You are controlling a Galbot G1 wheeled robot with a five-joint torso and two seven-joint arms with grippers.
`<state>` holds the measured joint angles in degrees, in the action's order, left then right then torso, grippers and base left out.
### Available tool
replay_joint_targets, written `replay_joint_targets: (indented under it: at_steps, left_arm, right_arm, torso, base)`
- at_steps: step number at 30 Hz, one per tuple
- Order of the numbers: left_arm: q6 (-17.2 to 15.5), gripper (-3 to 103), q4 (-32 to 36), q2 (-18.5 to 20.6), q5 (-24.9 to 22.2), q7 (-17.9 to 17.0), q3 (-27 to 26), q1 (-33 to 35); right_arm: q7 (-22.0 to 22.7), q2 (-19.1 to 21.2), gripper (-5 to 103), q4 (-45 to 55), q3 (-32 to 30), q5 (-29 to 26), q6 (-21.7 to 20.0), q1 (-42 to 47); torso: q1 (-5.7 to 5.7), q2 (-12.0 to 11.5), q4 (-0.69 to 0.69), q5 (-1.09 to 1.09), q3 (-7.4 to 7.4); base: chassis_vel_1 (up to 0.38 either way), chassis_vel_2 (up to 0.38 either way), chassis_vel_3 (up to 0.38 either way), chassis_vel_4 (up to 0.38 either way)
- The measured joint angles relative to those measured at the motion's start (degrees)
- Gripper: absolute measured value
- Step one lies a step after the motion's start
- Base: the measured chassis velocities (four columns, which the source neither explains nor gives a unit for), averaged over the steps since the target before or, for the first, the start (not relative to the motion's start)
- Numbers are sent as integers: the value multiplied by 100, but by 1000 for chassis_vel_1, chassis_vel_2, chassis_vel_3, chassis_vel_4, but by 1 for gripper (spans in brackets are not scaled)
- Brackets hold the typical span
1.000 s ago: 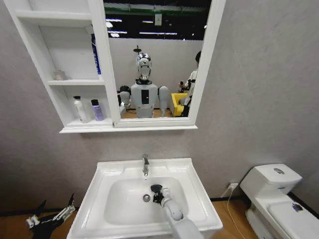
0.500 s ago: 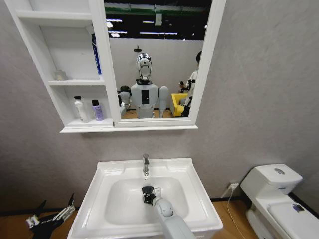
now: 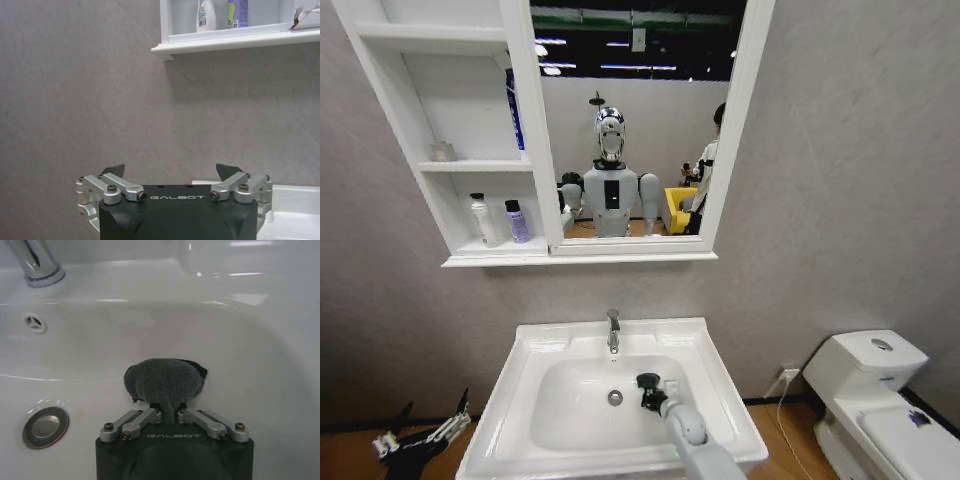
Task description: Move facial cleanser and shampoo from washbasin to cabinet, then wipe washbasin with towel.
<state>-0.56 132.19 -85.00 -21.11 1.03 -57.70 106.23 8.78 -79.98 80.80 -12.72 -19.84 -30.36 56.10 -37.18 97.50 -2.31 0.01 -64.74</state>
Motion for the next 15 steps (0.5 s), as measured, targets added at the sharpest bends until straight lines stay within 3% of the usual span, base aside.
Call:
replay_joint_targets:
  at_steps: [2, 6, 9, 15]
  left_arm:
    - [0, 100, 0, 0, 0, 0, 0, 0]
    - [0, 100, 0, 0, 0, 0, 0, 0]
    - [0, 100, 0, 0, 0, 0, 0, 0]
    - [0, 100, 0, 0, 0, 0, 0, 0]
  right_arm:
    - [123, 56, 9, 101, -33, 68, -2, 40]
    - [924, -3, 9, 194, 26, 141, 72, 114]
    - [1266, -106, 9, 191, 117, 163, 105, 163]
    - [1444, -328, 9, 52, 327, 275, 119, 194]
  torso:
    - [0, 0, 1, 1, 0]
    - [1, 0, 6, 1, 1]
    - [1, 0, 3, -4, 1]
    - [0, 0, -5, -5, 0]
  base:
    - [0, 0, 0, 0]
    - [0, 0, 0, 0]
    - [0, 0, 0, 0]
    - [0, 0, 0, 0]
